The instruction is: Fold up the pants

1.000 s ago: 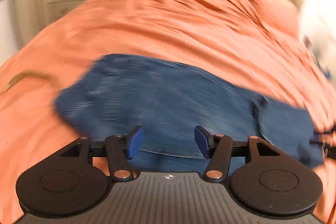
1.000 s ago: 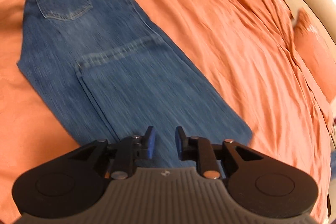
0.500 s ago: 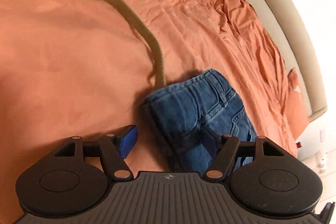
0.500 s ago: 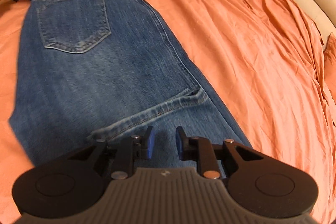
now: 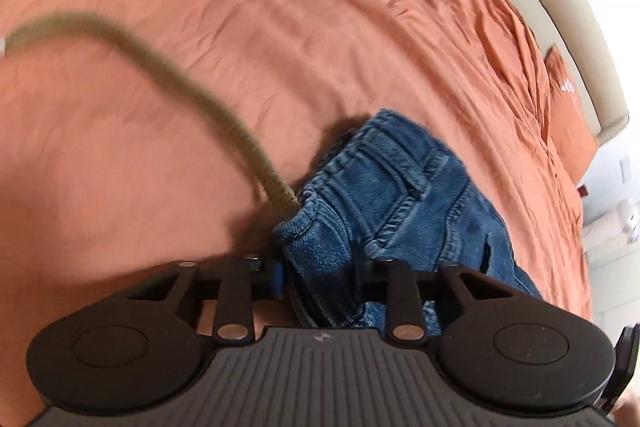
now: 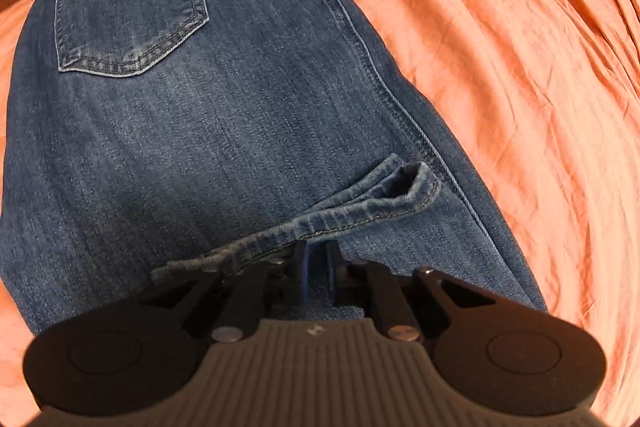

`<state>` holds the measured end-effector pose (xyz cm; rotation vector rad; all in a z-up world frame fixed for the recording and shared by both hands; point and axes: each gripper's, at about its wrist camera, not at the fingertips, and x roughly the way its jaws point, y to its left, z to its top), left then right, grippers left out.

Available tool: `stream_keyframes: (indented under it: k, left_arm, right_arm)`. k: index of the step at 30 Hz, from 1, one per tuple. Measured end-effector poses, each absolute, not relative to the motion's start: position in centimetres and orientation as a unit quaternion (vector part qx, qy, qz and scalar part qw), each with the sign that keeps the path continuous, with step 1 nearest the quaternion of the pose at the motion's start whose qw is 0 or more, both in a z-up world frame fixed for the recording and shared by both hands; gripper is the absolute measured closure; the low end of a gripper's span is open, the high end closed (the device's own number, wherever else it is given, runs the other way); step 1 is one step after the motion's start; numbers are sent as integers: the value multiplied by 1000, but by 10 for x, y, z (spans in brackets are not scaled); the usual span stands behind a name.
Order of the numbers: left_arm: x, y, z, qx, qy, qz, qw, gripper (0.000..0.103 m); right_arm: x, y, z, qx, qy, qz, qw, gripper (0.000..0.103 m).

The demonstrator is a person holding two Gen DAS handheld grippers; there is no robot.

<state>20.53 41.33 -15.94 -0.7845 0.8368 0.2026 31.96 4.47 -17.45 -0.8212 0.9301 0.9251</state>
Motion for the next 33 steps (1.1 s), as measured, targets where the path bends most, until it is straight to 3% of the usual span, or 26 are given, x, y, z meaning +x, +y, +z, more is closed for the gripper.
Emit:
stream_keyframes:
  k: [9,18,19,26,33]
  left_arm:
    - [201,337,-64,-222,339,83,910,82]
    - [234,164,8,25,310,47,949,82]
    - [238,142,7,52,309,41,949,82]
    - [257,-8,-42,218,327,-24,919,82]
    - [250,-86,-116,236,408,-122,874,82]
  right_arm:
    - [291,46,-165,-417,370,394,731,98]
    - [249,-13,-109,-363,327,385,782,89]
    - [239,-24,-104,-356,324,385,787,85]
    - [217,-105,-89,-308,344,357,812,85]
    - [209,-176,-109,-259,380,315,830,84]
